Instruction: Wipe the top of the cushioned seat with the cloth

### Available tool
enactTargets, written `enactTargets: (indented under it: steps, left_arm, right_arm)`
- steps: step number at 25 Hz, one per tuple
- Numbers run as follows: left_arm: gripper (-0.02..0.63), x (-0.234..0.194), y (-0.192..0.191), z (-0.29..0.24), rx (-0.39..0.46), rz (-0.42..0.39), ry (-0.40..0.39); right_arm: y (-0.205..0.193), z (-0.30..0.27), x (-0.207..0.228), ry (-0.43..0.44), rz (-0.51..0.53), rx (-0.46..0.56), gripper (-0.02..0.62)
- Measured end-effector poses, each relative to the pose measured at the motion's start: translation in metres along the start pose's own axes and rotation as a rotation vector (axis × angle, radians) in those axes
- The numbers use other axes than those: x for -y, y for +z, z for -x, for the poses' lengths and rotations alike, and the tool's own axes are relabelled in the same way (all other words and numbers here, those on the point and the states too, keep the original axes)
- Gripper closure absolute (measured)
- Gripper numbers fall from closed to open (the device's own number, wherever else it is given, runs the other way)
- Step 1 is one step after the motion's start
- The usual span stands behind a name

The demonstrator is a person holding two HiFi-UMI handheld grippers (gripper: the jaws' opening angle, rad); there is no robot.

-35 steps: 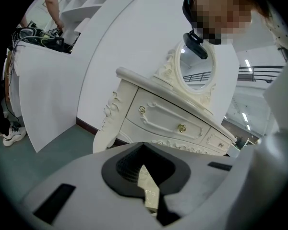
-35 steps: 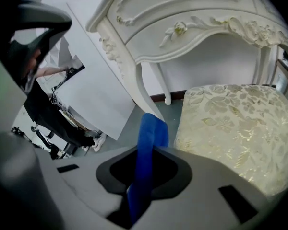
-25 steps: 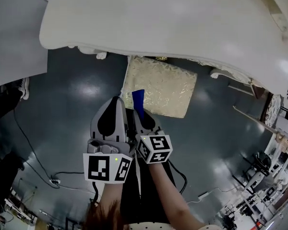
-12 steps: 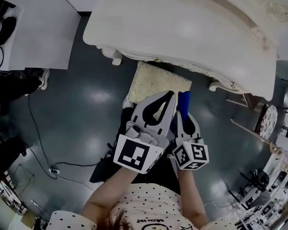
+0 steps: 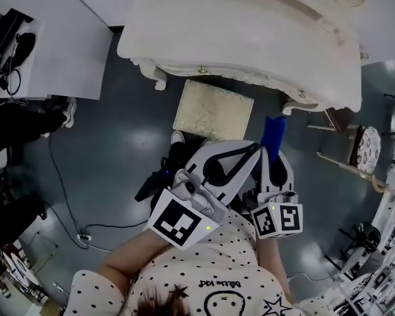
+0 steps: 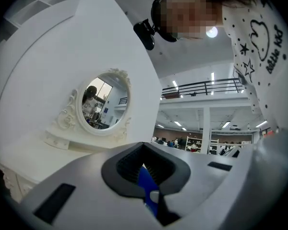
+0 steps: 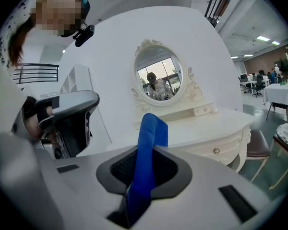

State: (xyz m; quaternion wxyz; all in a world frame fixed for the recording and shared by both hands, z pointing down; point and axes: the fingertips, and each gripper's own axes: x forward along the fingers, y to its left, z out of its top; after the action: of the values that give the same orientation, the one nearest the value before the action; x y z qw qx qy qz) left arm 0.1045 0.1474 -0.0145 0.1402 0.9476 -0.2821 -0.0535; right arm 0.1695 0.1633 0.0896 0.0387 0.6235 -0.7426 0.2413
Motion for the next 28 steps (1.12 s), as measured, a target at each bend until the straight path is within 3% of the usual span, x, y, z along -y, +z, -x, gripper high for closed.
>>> enactTargets:
  steps: [5,13,21,28]
  left_arm:
    - [0.607,0.018,0.011,0.009,0.018,-0.056,-0.045]
    - [0.607,0.018,0.01,0.011,-0.001,-0.115,0.003]
    - [0.607,0.013,0.002,0.009,-0.065,-0.14,0.025]
    - [0.607,0.01,0.001,0.008,-0.066,-0.15,0.038]
  right_arm:
    - [0.014,0.018,-0.017,0.026,0.024,0.034,0.534]
    - [0.027,0.013,-0.029,0.097,0.031,0.039,0.534]
    - [0.032,0.016,-0.021,0.043,-0.03,0.092,0.534]
    - [0.033,0.02,-0.019,0.058,-0.018,0.109,0.534]
